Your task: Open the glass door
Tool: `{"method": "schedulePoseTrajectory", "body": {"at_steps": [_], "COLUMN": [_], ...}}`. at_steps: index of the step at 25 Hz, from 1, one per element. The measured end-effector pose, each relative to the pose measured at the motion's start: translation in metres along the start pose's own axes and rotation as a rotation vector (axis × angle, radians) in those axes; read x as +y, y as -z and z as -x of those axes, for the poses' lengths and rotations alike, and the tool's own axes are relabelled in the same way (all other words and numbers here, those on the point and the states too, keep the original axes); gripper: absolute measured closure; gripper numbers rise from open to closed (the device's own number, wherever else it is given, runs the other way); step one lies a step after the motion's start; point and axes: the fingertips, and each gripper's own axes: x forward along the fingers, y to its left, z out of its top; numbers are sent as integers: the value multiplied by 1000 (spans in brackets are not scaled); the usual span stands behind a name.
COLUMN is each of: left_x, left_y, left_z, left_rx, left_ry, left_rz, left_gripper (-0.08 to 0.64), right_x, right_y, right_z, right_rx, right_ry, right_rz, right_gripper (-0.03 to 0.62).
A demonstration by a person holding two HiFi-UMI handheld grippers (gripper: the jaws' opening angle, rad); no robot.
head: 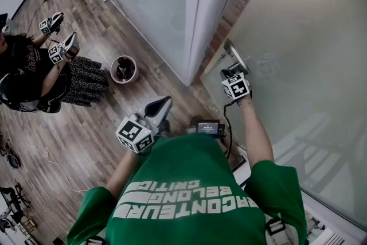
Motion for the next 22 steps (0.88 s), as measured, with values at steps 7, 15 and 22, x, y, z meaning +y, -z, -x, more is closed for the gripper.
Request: {"method": "schedulePoseTrajectory", "body": {"at_steps": [7,15,22], "left_x": [-11,-32,-56], "left_y": [-11,-1,1], "left_z": [-28,-40,-72], "left_rx": [-9,-29,-42], "left_ry": [-23,-50,-48], "left_rz": [-4,-23,-44], "left_gripper": [543,543,543], "right_x": [-59,-93,-133], "right_y": [-4,30,26], "right_z": [-2,7,25], "right_rx": [38,313,331], "right_ry": [14,28,-9], "right_rz": [-46,-112,-197], "right_gripper": [598,598,598]}}
